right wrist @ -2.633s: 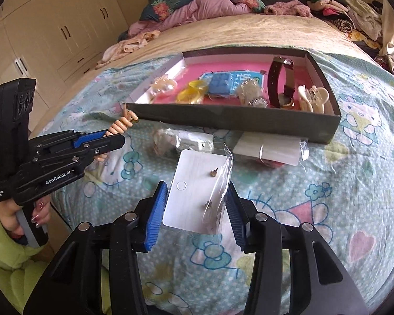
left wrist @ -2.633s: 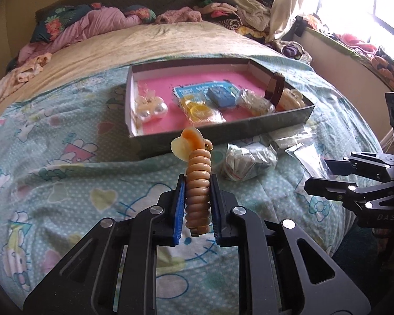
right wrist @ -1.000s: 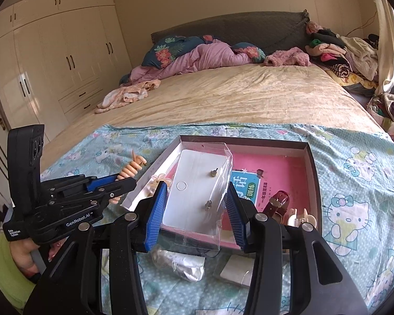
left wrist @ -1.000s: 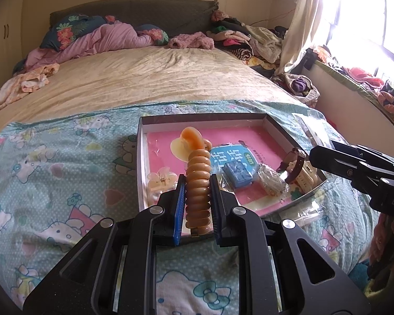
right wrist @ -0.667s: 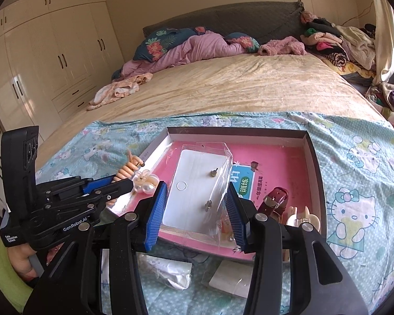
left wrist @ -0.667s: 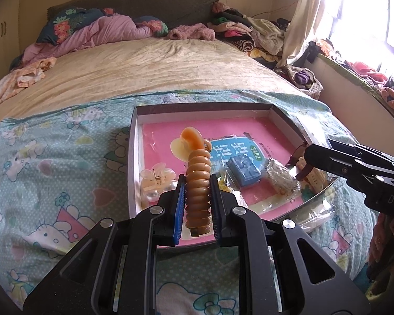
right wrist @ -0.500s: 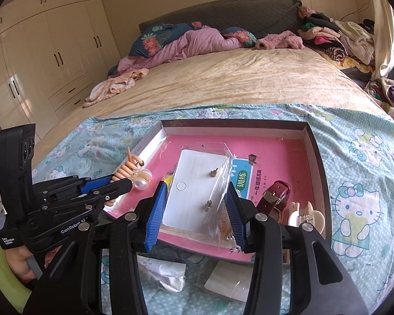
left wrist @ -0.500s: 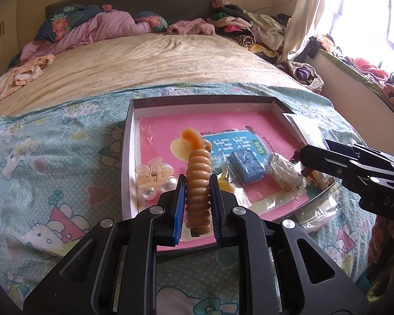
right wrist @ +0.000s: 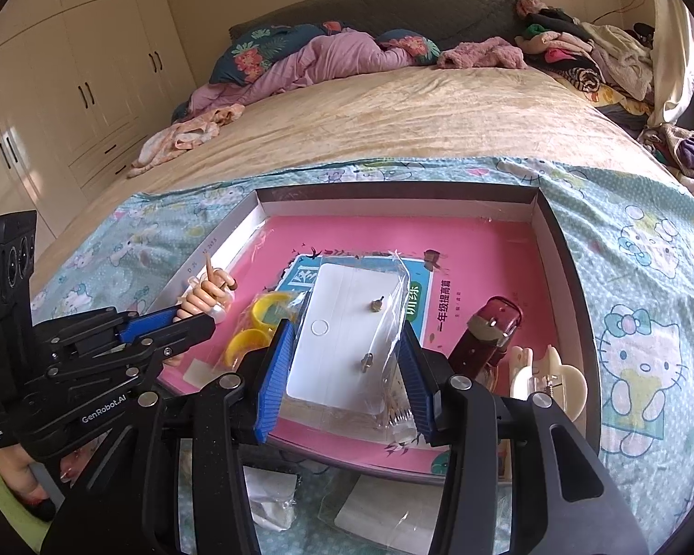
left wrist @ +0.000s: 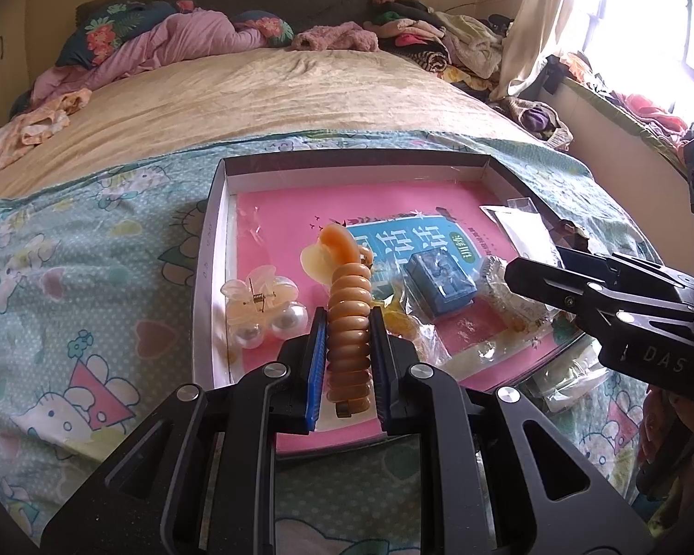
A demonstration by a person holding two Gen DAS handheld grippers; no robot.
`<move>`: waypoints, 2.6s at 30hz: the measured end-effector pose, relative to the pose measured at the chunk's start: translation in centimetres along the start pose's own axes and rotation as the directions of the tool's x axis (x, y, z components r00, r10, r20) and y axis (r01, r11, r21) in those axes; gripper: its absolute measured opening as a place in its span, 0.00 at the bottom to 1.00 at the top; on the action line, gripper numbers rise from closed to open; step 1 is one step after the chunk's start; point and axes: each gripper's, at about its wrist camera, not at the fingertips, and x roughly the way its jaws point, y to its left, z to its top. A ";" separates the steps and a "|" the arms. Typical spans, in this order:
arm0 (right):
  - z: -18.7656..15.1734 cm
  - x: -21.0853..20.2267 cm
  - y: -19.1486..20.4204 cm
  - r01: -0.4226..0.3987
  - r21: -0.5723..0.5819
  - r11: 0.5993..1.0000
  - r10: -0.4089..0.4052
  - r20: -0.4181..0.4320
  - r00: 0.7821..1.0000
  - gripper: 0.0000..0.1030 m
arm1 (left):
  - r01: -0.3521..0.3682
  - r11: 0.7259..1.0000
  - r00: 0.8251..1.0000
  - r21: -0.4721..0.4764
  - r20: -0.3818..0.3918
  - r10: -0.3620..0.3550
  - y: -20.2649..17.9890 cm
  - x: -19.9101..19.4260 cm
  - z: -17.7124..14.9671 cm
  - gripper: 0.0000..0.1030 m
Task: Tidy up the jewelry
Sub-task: 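Lower the earring card into the pink box with the right tool while the left places the spiral tie there, then open and pull both tools back from the pink box, then grasp a small clear bag with the left tool while the right grasps a clear plastic sleeve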
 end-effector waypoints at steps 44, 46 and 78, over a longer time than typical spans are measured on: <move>-3.2 -12.0 -1.0 -0.032 0.098 0.995 0.015 0.162 0.987 0.89 | 0.000 1.000 0.996 0.014 0.092 -0.001 -1.9 -7.5 -1.0 0.84; -3.5 -12.6 -0.9 -0.030 0.094 0.995 0.014 0.165 0.986 0.89 | 0.000 1.000 0.996 0.018 0.094 -0.002 -2.1 -7.9 -1.3 0.84; -8.2 -8.5 -3.5 0.092 0.158 0.983 -0.080 -0.080 0.994 0.90 | 0.114 0.993 0.986 0.007 -0.124 -0.113 -4.8 -0.9 -6.1 0.84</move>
